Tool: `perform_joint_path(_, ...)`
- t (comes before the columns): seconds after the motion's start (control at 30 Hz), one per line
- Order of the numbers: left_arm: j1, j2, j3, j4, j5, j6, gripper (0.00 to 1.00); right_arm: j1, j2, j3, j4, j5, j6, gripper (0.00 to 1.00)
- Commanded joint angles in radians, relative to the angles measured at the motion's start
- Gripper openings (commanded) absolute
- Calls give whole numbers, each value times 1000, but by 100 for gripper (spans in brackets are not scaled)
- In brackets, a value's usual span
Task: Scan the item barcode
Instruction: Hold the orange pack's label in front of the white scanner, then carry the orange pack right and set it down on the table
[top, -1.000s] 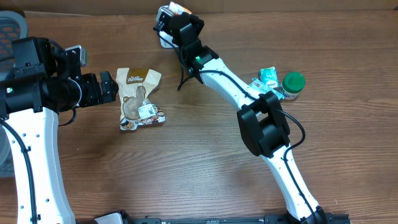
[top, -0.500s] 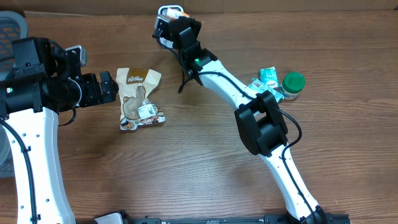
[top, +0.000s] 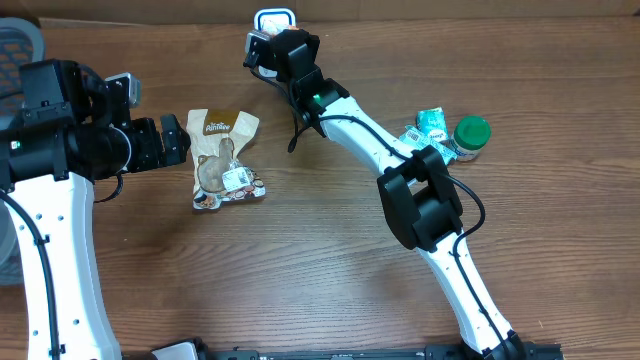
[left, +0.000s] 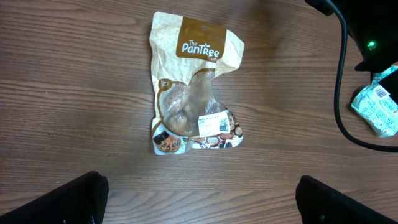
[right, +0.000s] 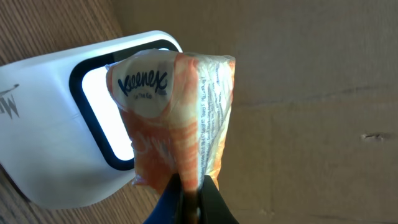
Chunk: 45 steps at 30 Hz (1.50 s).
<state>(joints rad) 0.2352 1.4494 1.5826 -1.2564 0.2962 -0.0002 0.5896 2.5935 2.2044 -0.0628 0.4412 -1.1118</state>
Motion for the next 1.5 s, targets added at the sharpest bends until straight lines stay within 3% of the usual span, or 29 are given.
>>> perform_joint_path(0.0,-6,-2,4,1,8,-7,100,3,10,13,6,-11,34,4)
perform_joint_path(0.27,-6,-2,4,1,8,-7,100,5,-21,13,24,56,50,4)
perform_joint_path(0.53,-6,-2,4,1,8,-7,100,5,-213,13,-76,51,213,4)
perform_joint_path(0.63,-6,-2,4,1,8,-7,100,6,-318,13,-212,41,366,4)
perform_joint_path(0.77,-6,-2,4,1,8,-7,100,4,-461,13,-423,3,719,4)
perform_joint_path(1.07,-6,-2,4,1,8,-7,100,-47,-678,13,-1028,-130,1214,4)
perform_joint_path(1.27,-6,-2,4,1,8,-7,99,-149,-681,5,-1364,-264,1352,4)
perform_joint_path(1.47,-6,-2,4,1,8,-7,99,-275,-660,-121,-1450,-354,1355,4)
